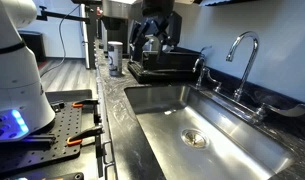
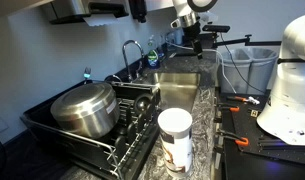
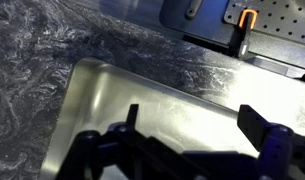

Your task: Push the faucet handle on the right forwards then backwards.

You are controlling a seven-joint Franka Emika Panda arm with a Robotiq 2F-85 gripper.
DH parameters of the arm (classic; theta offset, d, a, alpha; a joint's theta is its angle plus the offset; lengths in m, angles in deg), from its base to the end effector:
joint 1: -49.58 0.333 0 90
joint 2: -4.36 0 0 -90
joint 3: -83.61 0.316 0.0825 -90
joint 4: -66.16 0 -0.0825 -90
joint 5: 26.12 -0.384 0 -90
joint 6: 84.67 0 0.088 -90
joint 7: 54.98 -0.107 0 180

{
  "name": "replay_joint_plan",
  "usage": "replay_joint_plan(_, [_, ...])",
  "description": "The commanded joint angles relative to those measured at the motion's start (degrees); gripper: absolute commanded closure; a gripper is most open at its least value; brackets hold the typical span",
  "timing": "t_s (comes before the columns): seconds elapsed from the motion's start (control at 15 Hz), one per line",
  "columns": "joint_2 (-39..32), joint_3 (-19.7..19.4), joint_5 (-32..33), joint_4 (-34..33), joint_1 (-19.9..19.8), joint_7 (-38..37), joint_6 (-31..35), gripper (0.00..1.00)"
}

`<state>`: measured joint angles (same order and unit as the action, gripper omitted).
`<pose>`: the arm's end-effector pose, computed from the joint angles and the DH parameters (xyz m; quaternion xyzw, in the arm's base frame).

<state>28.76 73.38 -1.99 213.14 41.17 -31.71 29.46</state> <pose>0.3596 -0.1467 0.3990 0.9750 0.1497 -0.1185 0.1134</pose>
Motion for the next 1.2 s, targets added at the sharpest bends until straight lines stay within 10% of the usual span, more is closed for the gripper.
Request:
replay_joint_plan(0.0, [0.0, -0.2, 0.0, -0.1, 0.3, -0.1, -0.2, 0.0])
replay_joint_plan(1.13, [-19.2, -0.3, -10.9, -19.3, -3.1, -31.4, 3.6, 0.0])
